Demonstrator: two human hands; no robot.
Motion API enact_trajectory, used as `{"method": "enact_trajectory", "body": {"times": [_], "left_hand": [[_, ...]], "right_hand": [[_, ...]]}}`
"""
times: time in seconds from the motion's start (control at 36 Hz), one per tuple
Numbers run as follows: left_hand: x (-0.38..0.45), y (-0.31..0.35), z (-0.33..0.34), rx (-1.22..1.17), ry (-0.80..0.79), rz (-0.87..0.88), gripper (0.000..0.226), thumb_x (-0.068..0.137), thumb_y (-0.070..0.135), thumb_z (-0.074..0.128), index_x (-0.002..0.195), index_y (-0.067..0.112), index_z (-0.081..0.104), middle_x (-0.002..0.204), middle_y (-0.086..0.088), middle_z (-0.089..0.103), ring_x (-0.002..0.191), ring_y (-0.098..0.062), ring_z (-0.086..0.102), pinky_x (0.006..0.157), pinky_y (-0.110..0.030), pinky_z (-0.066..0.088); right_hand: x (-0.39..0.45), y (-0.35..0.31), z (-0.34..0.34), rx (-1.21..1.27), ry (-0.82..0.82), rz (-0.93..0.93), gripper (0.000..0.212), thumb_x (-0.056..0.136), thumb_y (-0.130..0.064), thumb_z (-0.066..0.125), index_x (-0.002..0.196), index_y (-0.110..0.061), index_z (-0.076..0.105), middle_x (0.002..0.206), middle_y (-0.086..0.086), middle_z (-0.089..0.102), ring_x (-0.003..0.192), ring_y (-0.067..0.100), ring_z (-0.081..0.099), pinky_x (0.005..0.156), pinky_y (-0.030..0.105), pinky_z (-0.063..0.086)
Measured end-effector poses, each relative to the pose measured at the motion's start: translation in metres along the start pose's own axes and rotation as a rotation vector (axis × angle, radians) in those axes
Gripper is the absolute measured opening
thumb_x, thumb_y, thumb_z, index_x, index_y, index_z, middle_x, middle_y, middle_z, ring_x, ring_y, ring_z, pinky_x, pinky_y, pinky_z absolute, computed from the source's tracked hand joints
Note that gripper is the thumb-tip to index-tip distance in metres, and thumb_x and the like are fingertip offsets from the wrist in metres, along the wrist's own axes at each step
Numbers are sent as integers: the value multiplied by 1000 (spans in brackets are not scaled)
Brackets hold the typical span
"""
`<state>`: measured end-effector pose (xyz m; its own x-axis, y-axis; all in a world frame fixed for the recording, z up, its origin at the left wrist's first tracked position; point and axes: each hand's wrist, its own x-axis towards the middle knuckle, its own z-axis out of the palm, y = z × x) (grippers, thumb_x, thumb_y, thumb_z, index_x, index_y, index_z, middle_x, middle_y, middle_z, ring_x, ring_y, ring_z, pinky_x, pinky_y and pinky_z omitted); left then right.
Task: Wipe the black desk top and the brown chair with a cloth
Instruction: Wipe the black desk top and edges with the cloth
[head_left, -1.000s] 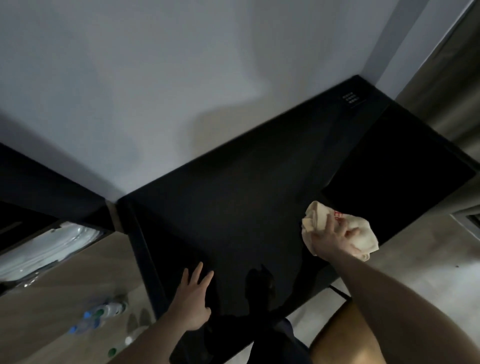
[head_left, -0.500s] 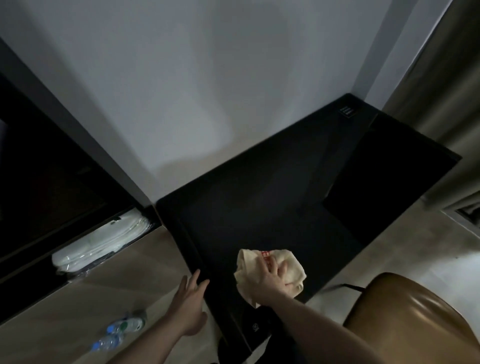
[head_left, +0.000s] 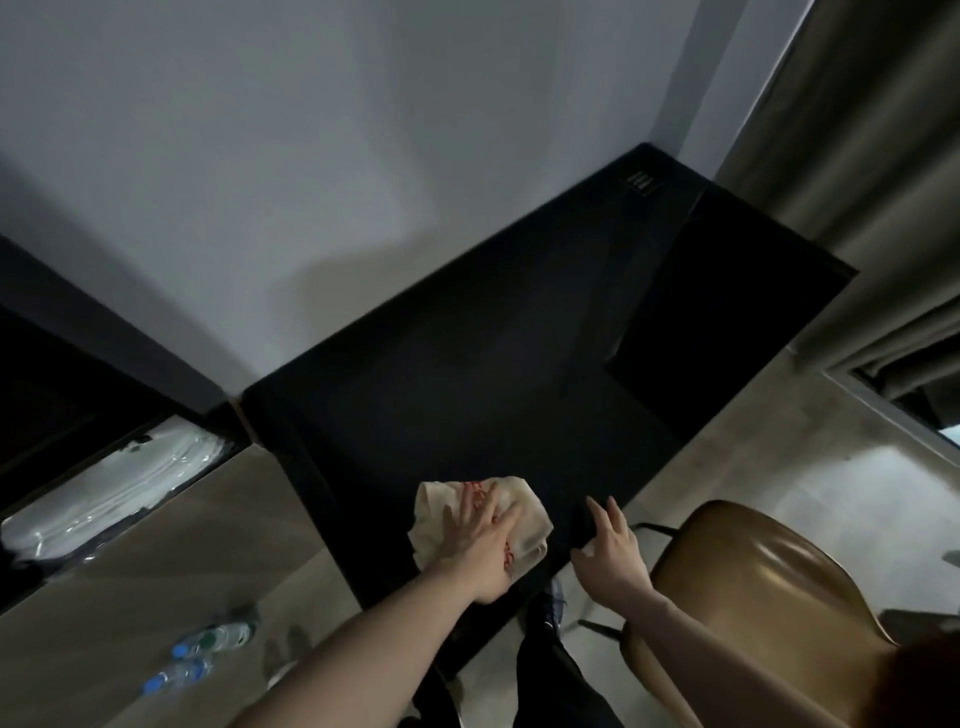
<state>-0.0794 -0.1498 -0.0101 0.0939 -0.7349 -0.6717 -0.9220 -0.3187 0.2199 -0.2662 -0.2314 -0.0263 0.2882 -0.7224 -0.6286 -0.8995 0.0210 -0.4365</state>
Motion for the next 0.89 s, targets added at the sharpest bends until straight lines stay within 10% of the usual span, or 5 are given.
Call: {"method": "enact_trajectory", "body": {"times": [0.39,0.72,0.89], "left_hand": [[-20,-60,26,-12,212,-75,88,81,32,81,152,38,29,154,2,31,132,-27,42,113,-39,38],[-86,-159,48,-135,344,-356,73,92,29,65,156,28,29,149,0,40,124,-23,50,97,-32,48],[-90,-170,64,-243,283,-195,68,102,26,51,161,33,19,169,-1,5,151,-29,17,117,-40,36]], "right_hand": [[-8,-32,40,-120,-98,-69,82,97,-24,53,162,-19,2,169,9,-7,154,32,-16,124,41,-6],[-41,-57,81,-130,-144,-74,87,95,-23,56,162,-25,0,168,7,-12,154,35,-13,125,43,2],[-48,-53,88,-211,-152,-89,88,94,-25,53,162,-28,-3,168,4,-15,153,37,-15,126,49,8]]}}
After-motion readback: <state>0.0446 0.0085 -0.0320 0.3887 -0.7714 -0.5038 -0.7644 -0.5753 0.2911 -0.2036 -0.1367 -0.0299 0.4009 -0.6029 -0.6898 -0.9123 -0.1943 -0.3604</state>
